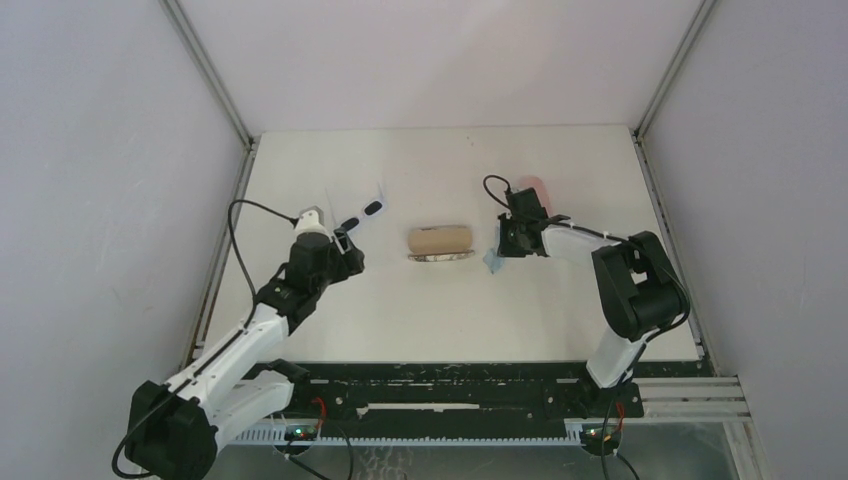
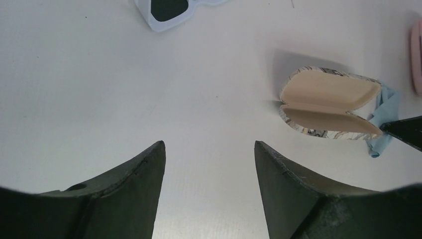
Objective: Organize the sunglasses
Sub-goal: Pick up the glasses cleaning cloth from the center of the board, then place the glasses cleaning cloth at the center of the board.
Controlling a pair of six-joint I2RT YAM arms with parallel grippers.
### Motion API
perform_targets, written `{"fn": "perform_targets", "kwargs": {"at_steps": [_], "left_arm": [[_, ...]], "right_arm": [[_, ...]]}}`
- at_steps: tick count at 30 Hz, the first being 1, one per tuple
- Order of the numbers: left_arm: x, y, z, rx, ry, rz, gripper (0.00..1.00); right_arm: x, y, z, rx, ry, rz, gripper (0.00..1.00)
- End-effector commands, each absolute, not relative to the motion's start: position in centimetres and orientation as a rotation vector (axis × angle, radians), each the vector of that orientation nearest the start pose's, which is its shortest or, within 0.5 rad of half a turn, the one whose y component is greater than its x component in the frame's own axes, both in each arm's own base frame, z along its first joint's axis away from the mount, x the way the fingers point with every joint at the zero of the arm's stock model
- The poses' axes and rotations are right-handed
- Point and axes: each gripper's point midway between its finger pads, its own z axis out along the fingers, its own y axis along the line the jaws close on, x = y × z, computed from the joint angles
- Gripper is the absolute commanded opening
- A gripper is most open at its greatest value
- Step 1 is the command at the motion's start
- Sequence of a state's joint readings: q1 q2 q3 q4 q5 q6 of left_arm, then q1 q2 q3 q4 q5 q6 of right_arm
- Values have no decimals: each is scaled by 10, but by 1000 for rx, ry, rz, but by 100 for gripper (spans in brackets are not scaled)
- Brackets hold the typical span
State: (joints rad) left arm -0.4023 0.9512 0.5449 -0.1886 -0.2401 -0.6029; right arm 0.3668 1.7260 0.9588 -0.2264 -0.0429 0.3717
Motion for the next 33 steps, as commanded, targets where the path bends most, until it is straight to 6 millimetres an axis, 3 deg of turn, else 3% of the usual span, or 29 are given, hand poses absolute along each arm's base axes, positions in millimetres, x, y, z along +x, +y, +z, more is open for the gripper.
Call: {"fn": "perform_targets", "kwargs": {"at_steps": [1, 5, 13, 20, 24, 27, 30, 33], "left_arm": [[281, -104, 127, -357, 2090, -389, 70], [271, -106, 132, -338, 2079, -430, 70], [252, -99, 142, -343, 2040, -459, 70], [244, -96, 148, -352, 2015, -484, 70], [243, -98, 148, -348, 2021, -493, 70], [243, -99, 145, -347, 2031, -491, 69], [243, -99, 144, -348, 2034, -490, 69], [243, -99, 141, -346, 2041, -488, 69]], "right_arm": [[353, 166, 50, -47, 2502, 328, 6], [327, 177, 72, -97, 2462, 342, 0], [247, 214, 107, -266, 2438, 395, 0], [164, 285, 133, -736, 2357, 781, 0], [129, 310, 126, -1020, 2317, 1011, 0], [121, 313, 104, -1106, 2369, 1087, 0], [126, 307, 79, -1124, 2457, 1137, 5], [150, 292, 57, -1040, 2551, 1064, 11]]}}
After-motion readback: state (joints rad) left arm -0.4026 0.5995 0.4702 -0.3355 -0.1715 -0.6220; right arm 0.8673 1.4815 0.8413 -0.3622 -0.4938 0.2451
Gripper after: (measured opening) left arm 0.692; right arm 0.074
